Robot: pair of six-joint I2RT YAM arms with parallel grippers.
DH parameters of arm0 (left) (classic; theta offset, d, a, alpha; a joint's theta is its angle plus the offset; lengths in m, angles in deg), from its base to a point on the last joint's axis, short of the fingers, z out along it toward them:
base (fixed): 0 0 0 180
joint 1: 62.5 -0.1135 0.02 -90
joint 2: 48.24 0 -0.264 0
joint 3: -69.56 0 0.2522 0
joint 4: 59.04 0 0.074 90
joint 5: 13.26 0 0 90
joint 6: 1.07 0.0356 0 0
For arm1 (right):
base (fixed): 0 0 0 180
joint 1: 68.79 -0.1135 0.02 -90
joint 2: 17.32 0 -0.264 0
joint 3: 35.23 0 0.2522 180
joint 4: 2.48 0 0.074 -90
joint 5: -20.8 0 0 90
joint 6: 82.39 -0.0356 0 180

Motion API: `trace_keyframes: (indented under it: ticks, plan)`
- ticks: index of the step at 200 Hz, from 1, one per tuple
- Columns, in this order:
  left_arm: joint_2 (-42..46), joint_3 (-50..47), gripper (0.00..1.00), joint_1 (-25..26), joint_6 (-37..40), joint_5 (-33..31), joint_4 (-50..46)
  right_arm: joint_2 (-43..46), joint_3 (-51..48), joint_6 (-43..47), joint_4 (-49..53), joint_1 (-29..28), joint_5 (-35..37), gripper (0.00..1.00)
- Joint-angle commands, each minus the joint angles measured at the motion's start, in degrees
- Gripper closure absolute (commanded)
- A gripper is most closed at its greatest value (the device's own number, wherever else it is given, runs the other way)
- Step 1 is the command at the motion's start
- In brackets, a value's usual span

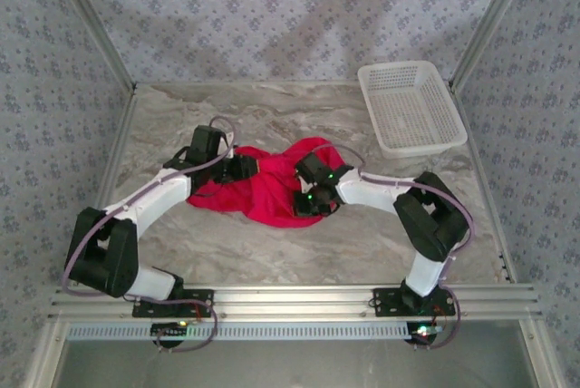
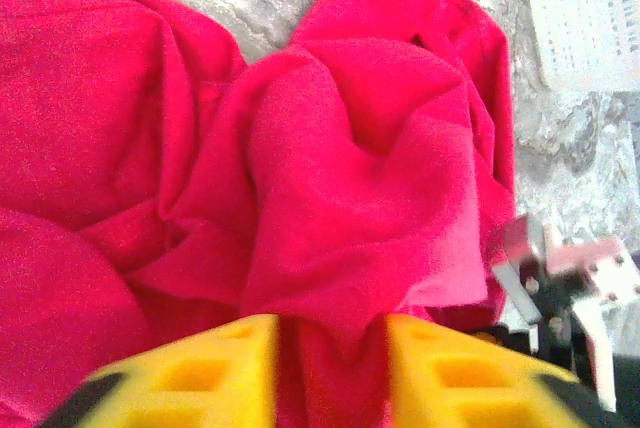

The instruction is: Fold the inside-out t-shirt

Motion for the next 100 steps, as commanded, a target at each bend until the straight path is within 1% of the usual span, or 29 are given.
trace_keyframes:
  ticks: [1, 23, 42, 44, 45, 52, 64, 79, 85, 91, 100]
  plan:
    - [0.88, -1.52, 0.55, -0.31, -0.27, -1.16, 1.37, 0.87, -0.67, 0.85, 1.19, -0.61, 1.61, 1.0]
    - [1.07, -2.35, 0.55, -0.18, 0.67, -1.62, -0.46, 2.1, 2.09, 1.24, 2.88, -0.39, 3.13, 1.0]
    - [1.88, -4.12, 0.56, 0.2, 0.42, -1.59, -0.27, 4.09, 4.65, 1.74, 3.53, 0.26, 3.99, 0.85]
    - [1.98, -4.31, 0.57, 0.26, 0.32, -1.58, -0.14, 4.45, 5.01, 1.82, 3.47, 0.31, 4.1, 0.81]
    - [2.01, -4.44, 0.57, 0.28, 0.25, -1.53, -0.06, 4.45, 5.01, 1.82, 3.47, 0.31, 4.1, 0.81]
    - [2.42, -5.27, 0.59, 0.54, -0.22, -1.43, 0.71, 5.09, 5.65, 1.91, 3.08, 0.66, 4.13, 0.72]
    - [2.87, -6.47, 0.67, 0.9, -0.96, -1.44, 2.0, 5.27, 6.85, 2.18, 2.16, 1.16, 3.85, 0.65]
    - [3.03, -7.21, 0.77, 1.14, -1.5, -1.16, 2.79, 3.84, 9.36, 2.43, 1.86, 1.91, 3.57, 0.52]
    - [3.07, -7.22, 0.79, 1.22, -1.56, -1.15, 2.68, 2.73, 9.85, 2.61, 2.1, 2.08, 3.51, 0.48]
    - [3.06, -6.98, 0.8, 1.26, -1.5, -1.11, 2.5, 1.45, 12.7, 2.63, 2.25, 2.32, 3.32, 0.44]
    - [3.09, -6.63, 0.82, 1.34, -1.33, -0.96, 2.03, -0.57, 14.63, 2.33, 2.17, 2.54, 2.57, 0.41]
